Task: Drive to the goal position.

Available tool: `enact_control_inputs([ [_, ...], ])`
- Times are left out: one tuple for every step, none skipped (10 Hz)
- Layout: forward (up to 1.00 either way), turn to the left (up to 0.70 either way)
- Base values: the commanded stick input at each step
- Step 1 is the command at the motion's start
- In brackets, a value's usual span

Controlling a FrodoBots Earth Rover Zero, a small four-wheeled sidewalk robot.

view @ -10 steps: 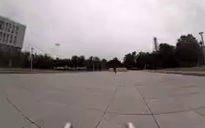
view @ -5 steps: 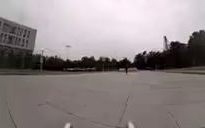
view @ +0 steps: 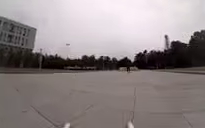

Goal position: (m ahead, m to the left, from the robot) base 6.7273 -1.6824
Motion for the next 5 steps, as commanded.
enact_control_inputs([
  [0.85,0.0],
  [0.85,0.0],
  [0.85,0.0],
  [0.85,0.0],
  [0.85,0.0],
])
